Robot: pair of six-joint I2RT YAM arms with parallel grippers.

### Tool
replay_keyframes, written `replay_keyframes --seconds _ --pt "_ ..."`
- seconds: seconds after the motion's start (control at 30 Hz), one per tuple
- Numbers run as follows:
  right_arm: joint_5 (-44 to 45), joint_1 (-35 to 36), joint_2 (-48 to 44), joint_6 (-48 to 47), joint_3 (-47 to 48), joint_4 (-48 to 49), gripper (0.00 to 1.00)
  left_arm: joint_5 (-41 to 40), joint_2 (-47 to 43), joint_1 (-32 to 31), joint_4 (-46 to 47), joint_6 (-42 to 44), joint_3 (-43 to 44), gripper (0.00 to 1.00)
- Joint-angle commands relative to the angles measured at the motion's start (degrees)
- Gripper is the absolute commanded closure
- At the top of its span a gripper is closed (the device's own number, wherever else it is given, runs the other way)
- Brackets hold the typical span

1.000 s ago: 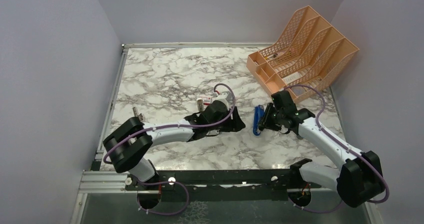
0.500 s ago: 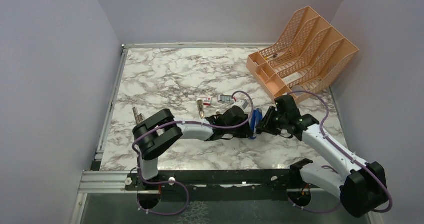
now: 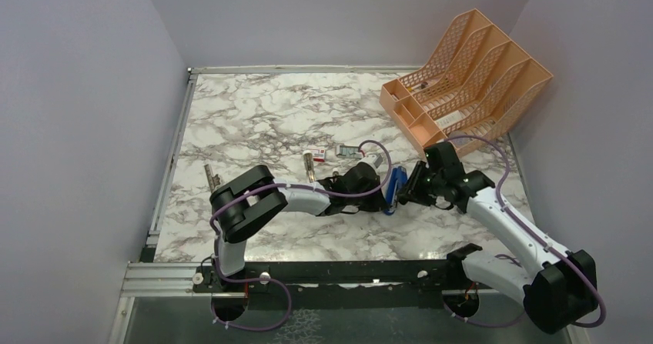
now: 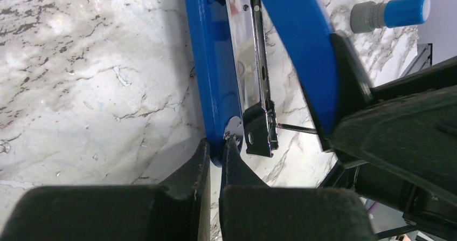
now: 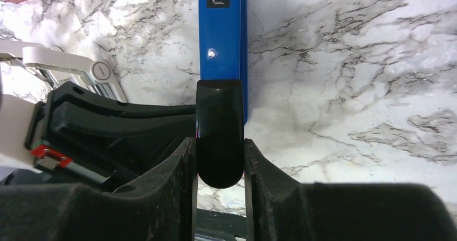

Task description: Load the staples into the stapler

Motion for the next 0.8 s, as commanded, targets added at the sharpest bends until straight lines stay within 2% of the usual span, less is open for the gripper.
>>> replay_keyframes --seconds 0.0,0.27,0.37,0.77 --pt "4.18 -0.09 0.26 -2.55 8.23 -0.72 0.99 3.78 1.37 -0.59 1.92 1.92 0.37 1.00" --pt "18.31 -0.33 4.47 -8.59 16.36 -4.92 0.97 4.71 2.90 -0.85 1.86 2.06 -0.18 1.00" --pt "21.38 -1.59 7.00 -11.21 18.91 -3.72 0.89 5.03 3.45 -0.94 1.85 1.98 -0.18 1.00" --pt "15.69 -8.46 20.22 -18.18 23.47 6.84 0.80 5.83 5.65 -1.03 1.80 1.76 0.17 1.00"
